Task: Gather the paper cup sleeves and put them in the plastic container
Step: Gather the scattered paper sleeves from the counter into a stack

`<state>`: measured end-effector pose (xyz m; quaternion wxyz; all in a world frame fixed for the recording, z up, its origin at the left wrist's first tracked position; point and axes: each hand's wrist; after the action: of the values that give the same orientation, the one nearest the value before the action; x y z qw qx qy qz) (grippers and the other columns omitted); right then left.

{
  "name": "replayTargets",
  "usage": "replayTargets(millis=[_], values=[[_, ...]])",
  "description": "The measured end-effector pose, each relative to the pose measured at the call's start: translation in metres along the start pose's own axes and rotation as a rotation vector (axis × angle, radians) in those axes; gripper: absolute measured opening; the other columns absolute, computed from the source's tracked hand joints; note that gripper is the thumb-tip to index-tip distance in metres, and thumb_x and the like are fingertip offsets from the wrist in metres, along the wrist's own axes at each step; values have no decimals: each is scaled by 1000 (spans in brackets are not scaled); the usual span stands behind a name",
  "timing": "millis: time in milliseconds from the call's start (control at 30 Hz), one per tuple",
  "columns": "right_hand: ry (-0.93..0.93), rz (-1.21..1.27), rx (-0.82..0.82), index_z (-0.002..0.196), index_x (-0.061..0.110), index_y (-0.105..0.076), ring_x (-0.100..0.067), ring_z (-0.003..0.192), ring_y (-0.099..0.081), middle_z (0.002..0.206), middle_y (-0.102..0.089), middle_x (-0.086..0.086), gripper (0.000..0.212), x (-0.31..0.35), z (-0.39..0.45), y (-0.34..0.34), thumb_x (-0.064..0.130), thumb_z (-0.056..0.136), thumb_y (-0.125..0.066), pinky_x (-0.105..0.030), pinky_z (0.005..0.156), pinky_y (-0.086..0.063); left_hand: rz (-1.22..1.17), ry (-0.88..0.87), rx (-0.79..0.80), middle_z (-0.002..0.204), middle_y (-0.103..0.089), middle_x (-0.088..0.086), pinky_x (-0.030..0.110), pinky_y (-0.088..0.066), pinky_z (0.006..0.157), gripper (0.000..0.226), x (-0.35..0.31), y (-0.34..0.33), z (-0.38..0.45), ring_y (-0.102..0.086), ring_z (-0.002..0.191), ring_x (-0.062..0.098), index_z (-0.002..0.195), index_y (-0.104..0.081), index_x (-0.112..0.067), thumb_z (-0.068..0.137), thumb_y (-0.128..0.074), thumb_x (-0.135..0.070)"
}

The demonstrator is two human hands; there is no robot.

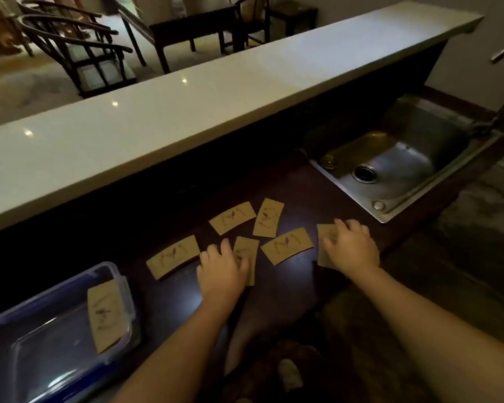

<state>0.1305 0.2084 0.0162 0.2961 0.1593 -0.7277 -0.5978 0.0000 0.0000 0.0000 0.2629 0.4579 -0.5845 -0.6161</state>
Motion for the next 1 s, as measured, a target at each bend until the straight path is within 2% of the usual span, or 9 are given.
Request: replayTargets(millis=[133,233,333,500,667,767,867,933,1000], values=[[-211,139,25,119,0,-54,-41,114,-43,124,-51,-26,52,-15,7,-8,41,87,-53,-46,92,-39,-27,159,23,130,-47,16,45,-43,90,71,-15,-10,12,-43,119,33,139,-34,-11,86,-48,-55],[-284,216,43,115,-2,-55,-41,114,-44,122,-50,-25,58,-20,12,-18,46,84,-57,-44,91,-40,-4,247,64,129,-47,17,45,-44,90,78,-27,-15,19,-43,119,34,134,-37,-8,81,-52,-63],[-351,276,70,116,-2,-54,-40,114,-44,122,-48,-24,65,-20,16,-25,51,80,-62,-44,87,-42,6,323,104,128,-47,18,45,-43,90,77,-32,-19,26,-43,119,35,128,-41,-6,78,-57,-62],[-311,276,72,117,-2,-52,-39,116,-43,122,-47,-22,74,-17,19,-35,57,75,-65,-43,89,-40,-76,440,164,132,-44,19,47,-41,94,79,-37,-23,35,-41,122,36,130,-40,-5,76,-66,-57],[-306,268,105,117,3,-53,-36,115,-41,122,-45,-19,66,-16,23,-34,49,74,-71,-43,85,-43,-238,534,228,137,-41,21,50,-40,98,88,-29,-21,48,-37,127,39,132,-36,-6,68,-79,-48],[-315,337,111,117,6,-52,-36,115,-43,122,-46,-18,63,-18,25,-33,42,71,-76,-44,87,-43,-350,474,237,132,-43,20,48,-44,96,76,-20,-22,47,-44,119,38,129,-39,-10,70,-80,-39],[-292,460,109,109,12,-51,-34,103,-54,111,-58,-14,40,-21,28,-30,27,77,-71,-41,78,-48,-469,380,188,125,-47,14,41,-48,86,55,-7,-19,41,-53,106,30,124,-45,-13,80,-73,-25],[-269,618,91,107,16,-56,-29,92,-61,102,-66,-9,26,-23,30,-25,17,83,-65,-38,72,-49,-589,373,169,122,-54,10,36,-48,79,42,2,-13,38,-56,98,24,123,-47,-15,86,-66,-17],[-271,861,81,107,22,-64,-16,82,-66,100,-71,-3,22,-24,32,-16,12,87,-62,-31,65,-50,-794,413,207,116,-60,6,32,-48,69,31,9,-3,35,-58,87,17,118,-51,-20,90,-60,-12]])
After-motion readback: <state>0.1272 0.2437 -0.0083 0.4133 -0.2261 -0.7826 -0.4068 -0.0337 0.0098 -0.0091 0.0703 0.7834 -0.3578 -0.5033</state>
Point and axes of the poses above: each hand's wrist, its own z-axis towards the middle knuckle, its own y-axis out of the back of the hand, x = y × z
